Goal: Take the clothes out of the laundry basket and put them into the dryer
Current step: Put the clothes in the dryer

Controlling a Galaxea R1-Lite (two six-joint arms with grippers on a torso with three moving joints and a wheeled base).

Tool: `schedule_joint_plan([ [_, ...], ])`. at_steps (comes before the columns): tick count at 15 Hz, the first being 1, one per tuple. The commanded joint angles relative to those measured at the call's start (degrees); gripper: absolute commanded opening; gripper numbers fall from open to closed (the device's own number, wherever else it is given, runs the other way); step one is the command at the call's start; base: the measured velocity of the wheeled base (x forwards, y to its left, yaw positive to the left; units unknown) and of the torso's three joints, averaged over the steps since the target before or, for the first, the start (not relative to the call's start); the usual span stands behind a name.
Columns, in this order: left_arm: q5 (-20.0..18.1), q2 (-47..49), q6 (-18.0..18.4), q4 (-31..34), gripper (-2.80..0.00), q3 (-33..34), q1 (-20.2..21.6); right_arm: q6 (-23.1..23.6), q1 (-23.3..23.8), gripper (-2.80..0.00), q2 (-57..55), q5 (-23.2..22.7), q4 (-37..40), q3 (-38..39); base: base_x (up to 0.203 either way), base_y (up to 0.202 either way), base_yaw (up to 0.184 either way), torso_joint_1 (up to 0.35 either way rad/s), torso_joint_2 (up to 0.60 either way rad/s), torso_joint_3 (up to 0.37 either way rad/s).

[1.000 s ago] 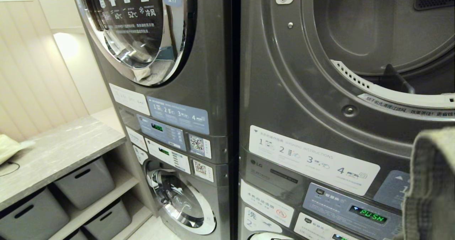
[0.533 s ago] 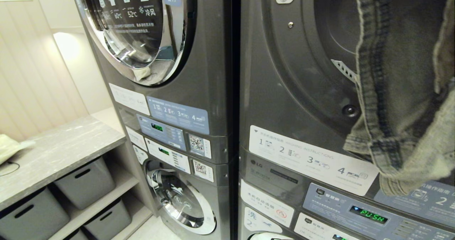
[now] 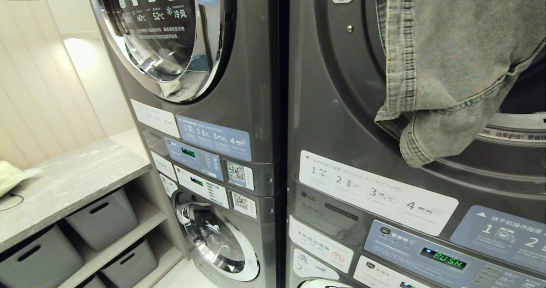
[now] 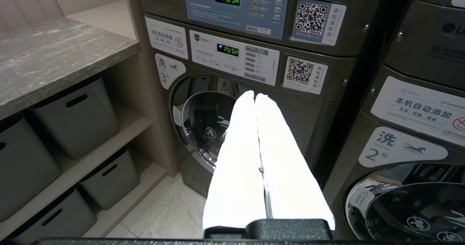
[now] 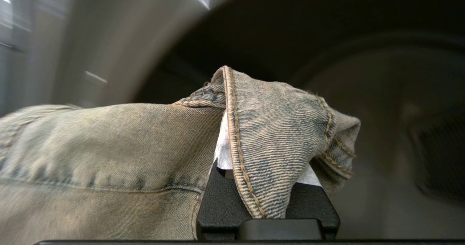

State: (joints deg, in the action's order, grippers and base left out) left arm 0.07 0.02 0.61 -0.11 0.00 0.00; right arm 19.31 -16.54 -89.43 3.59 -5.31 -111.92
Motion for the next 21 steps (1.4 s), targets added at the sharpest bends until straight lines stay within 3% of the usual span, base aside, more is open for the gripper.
schedule_joint_plan([
  [1,0.0,0.0,-0.1,0.0,-2.8,0.1,0.0,1.0,-0.2,-2.8,-3.0,3.8,-1.2,-0.7,0.0,0.0,0.0,0.0,0.0,0.0],
  [4,0.0,0.0,-0.1,0.0,-2.8,0.1,0.0,5.2,0.2,-2.8,-4.1,12.1,-7.1,-0.6,0.0,0.0,0.0,0.0,0.0,0.0],
  [8,0.0,0.0,-0.1,0.0,-2.8,0.0,0.0,5.7,1.8,-2.8,-4.8,21.3,-8.0,-0.6,0.0,0.0,0.0,0.0,0.0,0.0],
  [12,0.1,0.0,-0.1,0.0,-2.8,0.0,0.0,5.8,6.7,-2.8,-6.1,28.1,-10.9,-0.4,0.0,0.0,0.0,0.0,0.0,0.0],
  [21,0.1,0.0,-0.2,0.0,-2.8,0.0,0.0,4.1,7.4,-2.8,-9.4,25.5,-10.1,-0.4,0.0,0.0,0.0,0.0,0.0,0.0],
])
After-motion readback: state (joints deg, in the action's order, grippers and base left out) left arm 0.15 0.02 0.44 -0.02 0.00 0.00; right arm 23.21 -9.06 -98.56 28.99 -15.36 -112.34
